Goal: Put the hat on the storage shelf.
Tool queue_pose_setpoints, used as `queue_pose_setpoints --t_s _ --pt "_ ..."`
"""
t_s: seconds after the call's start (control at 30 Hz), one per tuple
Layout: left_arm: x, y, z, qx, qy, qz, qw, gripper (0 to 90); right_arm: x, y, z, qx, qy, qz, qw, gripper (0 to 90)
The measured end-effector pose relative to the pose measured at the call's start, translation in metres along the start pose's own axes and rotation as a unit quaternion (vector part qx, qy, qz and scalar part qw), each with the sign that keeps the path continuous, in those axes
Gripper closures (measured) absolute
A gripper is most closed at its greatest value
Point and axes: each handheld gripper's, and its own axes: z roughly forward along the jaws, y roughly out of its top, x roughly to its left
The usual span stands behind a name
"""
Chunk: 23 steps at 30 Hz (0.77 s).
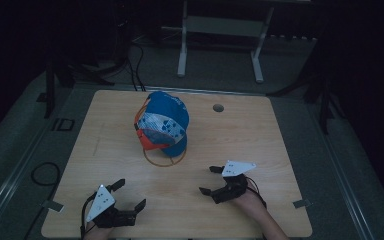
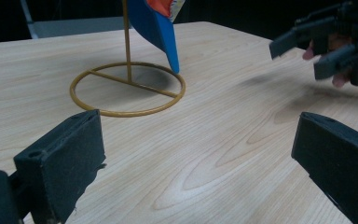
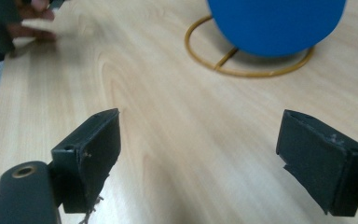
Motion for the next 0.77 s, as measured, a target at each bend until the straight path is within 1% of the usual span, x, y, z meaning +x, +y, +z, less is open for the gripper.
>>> queue_pose_setpoints --t_s 0.03,0.07,0.13,0.23,0.27,0.3,0.43,0.53,0.67,0.77 --pt "0.000 0.000 0.000 -0.001 0.000 0.000 1.0000 2.7 0.001 -0.003 0.000 0.006 0.001 -0.003 1.0000 13.5" --pt "0.000 0.000 0.000 -0.001 0.000 0.000 1.0000 2.7 0.001 -0.003 0.000 0.006 0.001 -0.003 1.0000 13.5" --pt "0.000 0.000 0.000 -0.001 0.000 -0.001 1.0000 2.7 0.003 -0.010 -0.002 0.014 0.001 -0.003 0.9999 13.5" --pt "0.000 0.000 0.000 -0.001 0.000 -0.002 1.0000 2.7 0.002 -0.018 -0.004 0.013 0.001 0.000 0.9999 13.9" --pt "0.000 0.000 0.000 -0.001 0.000 -0.002 1.0000 2.7 0.002 -0.018 -0.004 0.013 0.001 0.000 0.9999 13.9" --pt "0.000 0.000 0.000 0.000 0.001 -0.002 1.0000 2.7 0.002 -0.022 -0.005 0.018 0.000 -0.003 0.9998 14.0" --pt "0.000 0.000 0.000 -0.001 0.000 -0.002 1.0000 2.7 0.002 -0.025 -0.011 0.010 -0.010 -0.005 0.9999 14.0" --pt "0.000 0.000 0.000 -0.001 0.000 -0.003 1.0000 2.7 -0.002 -0.028 -0.014 0.003 -0.018 0.010 0.9998 14.0" --pt "0.000 -0.001 0.000 -0.001 -0.003 -0.004 1.0000 2.7 -0.005 -0.030 -0.017 -0.001 -0.033 0.013 0.9994 14.0" --pt "0.000 -0.001 0.000 0.000 -0.003 -0.004 1.0000 2.7 -0.006 -0.031 -0.017 -0.003 -0.034 0.017 0.9993 14.0"
